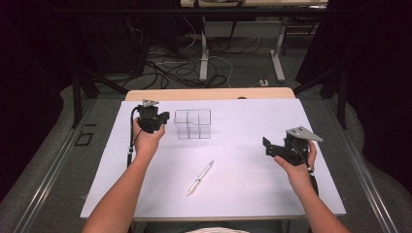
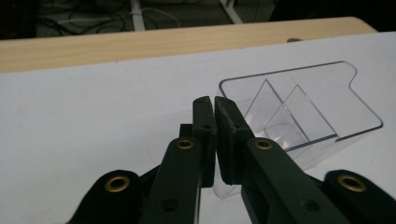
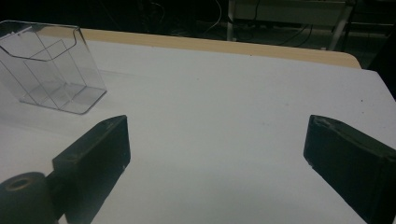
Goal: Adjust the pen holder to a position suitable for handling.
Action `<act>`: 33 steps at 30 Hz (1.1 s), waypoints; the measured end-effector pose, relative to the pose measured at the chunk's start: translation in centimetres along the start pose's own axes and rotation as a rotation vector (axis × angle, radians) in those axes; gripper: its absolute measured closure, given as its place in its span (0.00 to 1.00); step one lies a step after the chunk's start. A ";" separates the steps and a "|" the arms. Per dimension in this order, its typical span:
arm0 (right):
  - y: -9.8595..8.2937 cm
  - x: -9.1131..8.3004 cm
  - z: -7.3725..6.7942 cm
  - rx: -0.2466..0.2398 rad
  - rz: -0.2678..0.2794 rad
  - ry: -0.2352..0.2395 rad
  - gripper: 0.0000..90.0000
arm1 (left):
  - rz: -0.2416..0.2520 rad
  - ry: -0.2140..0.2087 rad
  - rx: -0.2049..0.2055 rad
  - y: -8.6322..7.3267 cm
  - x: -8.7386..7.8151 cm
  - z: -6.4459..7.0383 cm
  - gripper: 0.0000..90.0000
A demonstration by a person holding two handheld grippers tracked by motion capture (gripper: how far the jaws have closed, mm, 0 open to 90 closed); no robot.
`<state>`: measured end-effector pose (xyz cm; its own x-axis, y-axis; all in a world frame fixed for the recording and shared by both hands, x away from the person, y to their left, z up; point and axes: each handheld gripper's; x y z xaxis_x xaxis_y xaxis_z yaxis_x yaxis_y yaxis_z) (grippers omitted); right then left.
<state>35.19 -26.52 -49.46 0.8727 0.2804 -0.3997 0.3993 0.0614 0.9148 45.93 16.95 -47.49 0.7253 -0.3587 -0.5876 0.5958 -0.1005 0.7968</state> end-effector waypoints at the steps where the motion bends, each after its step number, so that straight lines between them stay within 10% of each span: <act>1: 0.0 0.1 0.0 -0.005 0.001 0.002 0.08 | 0.000 0.000 0.000 0.0 0.0 0.0 1.00; 17: -0.3 0.2 0.0 0.003 -0.017 0.007 0.08 | -0.071 -0.020 -0.102 0.3 2.3 0.5 1.00; 33: -0.4 0.4 0.0 0.002 -0.016 0.015 0.08 | -0.071 -0.004 -0.105 0.2 2.5 0.6 1.00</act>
<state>35.41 -26.43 -49.96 0.8620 0.2941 -0.4130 0.4135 0.0635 0.9083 47.62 15.44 -48.71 0.6785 -0.3579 -0.6415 0.6788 -0.0281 0.7337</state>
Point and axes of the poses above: each handheld gripper's, and its own axes: x roughly forward along the jaws, y roughly out of its top, z roughly to its right, and after that the axes turned 1 degree about z, right-handed
